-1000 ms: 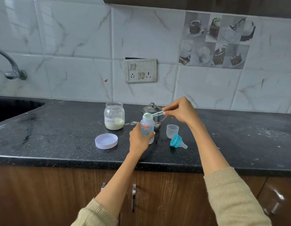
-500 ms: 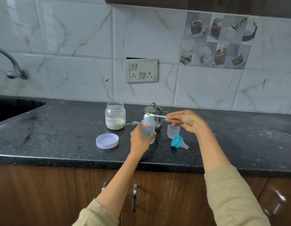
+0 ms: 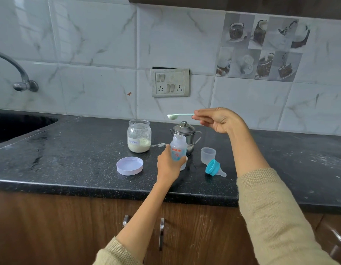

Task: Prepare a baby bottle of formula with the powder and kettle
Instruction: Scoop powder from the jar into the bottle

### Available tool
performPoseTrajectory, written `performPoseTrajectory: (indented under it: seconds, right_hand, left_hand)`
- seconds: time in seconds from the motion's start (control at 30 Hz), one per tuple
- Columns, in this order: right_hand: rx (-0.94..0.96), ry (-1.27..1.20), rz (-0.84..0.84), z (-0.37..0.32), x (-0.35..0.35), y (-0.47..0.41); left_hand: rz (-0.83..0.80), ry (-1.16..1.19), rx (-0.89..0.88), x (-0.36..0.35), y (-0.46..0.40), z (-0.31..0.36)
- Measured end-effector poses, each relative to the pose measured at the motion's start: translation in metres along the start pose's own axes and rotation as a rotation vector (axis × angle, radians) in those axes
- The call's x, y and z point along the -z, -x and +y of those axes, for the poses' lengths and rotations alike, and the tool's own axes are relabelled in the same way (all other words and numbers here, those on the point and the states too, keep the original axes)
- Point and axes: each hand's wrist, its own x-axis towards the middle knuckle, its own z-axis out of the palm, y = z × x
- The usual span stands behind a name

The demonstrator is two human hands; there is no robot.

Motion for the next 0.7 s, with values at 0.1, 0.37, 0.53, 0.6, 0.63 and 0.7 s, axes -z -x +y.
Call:
performPoseTrajectory:
  seconds: [0.1,0.37,0.53,0.6,0.63,0.7]
  right_hand:
    - [0.057,0.086,0.067,-0.003,-0.026,-0.012]
    - [0.067,0.669,0.274,0.014,-0.091,-0.058]
    - [0.091,0.906,0.241,0.030,-0.096,-0.077]
    - [0.112,0.978,0.216,0.035,-0.100,-0.085]
    - [0.118,1.010,0.195,0.036,-0.102,-0.088]
    - [0.140,1.088,0.157,0.039,-0.108,-0.093]
  left_hand:
    - [0.000,0.018,0.003,0.001,0.001,0.000]
    - [-0.008,0.075,0.006,0.005,0.004,0.000]
    - [-0.007,0.085,0.011,0.005,0.005,-0.002]
    - [-0.004,0.090,0.019,0.005,0.005,-0.003]
    - [-0.003,0.094,0.022,0.005,0.005,-0.005]
    - [-0.001,0.102,0.029,0.004,0.005,-0.005]
